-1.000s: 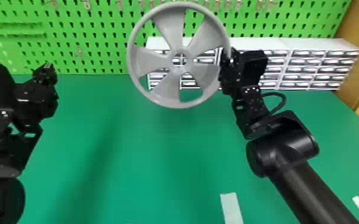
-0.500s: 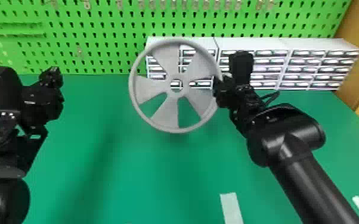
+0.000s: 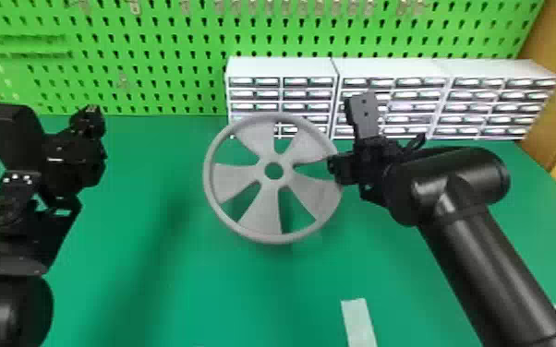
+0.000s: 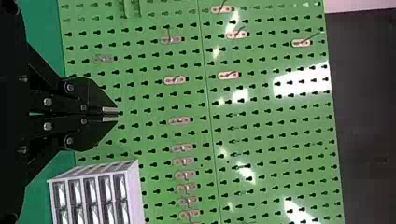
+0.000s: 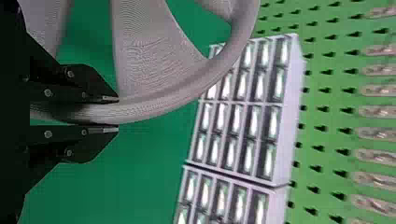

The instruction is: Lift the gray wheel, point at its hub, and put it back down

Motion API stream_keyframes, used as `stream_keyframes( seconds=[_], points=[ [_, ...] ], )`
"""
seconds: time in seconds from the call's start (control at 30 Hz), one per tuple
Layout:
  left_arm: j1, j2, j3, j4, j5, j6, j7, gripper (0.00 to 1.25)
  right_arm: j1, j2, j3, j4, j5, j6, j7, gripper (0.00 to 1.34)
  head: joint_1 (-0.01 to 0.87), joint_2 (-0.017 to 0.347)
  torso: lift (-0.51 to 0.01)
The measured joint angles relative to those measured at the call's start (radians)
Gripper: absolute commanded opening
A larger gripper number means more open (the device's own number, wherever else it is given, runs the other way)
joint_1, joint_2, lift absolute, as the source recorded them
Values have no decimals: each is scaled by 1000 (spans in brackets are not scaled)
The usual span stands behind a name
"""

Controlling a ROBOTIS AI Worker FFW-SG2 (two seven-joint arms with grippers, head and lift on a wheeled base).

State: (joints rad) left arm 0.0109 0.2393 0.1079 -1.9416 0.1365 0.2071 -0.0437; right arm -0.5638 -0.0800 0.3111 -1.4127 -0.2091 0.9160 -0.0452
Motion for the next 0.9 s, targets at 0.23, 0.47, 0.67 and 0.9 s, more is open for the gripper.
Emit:
stream_keyframes(
  seconds=[0.23,0.47,0.67,0.9],
  points=[
    [0,0,-7,2,1,0,-1,28,-30,6,2,71,1,91,74,9,692,48,-88],
    [-2,0,-14,5,2,0,-1,28,-50,14,2,179,-11,119,118,9,692,48,-88],
    [-6,0,-18,9,4,0,-1,28,-80,16,19,256,8,148,164,9,692,48,-88],
    [-8,0,-23,12,6,0,-1,29,-88,21,25,288,45,160,172,9,692,48,-88]
  ],
)
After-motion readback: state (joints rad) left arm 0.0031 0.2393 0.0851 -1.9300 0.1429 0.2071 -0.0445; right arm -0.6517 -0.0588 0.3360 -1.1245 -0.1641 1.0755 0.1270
